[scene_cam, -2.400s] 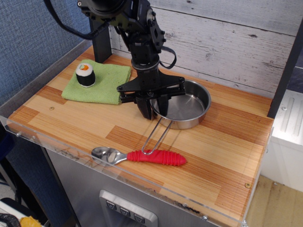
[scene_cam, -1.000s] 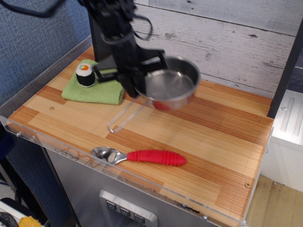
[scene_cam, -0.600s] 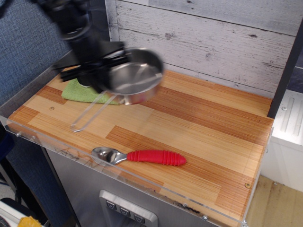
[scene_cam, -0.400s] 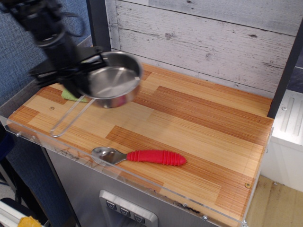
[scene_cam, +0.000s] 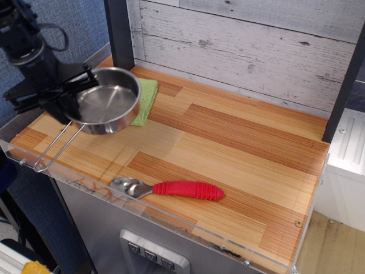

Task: Place the pot to the left of the red spoon in front of the sushi.

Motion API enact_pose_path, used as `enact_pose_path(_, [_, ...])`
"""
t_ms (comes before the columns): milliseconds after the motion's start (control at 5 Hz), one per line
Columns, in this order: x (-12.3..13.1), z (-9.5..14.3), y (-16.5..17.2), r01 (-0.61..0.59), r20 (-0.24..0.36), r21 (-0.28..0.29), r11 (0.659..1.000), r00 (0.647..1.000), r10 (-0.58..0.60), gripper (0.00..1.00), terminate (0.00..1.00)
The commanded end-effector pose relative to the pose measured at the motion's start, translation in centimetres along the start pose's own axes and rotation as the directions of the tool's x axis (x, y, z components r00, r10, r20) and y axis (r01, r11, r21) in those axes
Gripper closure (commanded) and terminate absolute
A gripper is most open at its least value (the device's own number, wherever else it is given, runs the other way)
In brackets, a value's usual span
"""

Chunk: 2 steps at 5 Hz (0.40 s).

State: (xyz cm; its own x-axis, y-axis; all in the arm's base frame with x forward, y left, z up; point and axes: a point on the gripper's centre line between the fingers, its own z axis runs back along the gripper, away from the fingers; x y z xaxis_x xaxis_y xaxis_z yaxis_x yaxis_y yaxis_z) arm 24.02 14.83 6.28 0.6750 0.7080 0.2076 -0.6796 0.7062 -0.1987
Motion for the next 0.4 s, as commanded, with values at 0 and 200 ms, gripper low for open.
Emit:
enact_pose_path(0, [0.54, -0.67, 3.43, -0.032, 0.027, 0.038, 0.999, 0.999, 0.031, 1.0, 0.0])
enact_pose_path(200, [0.77, -1.57, 4.31, -0.047, 0.029, 0.045, 0.998, 0.999, 0.046, 1.0, 0.0])
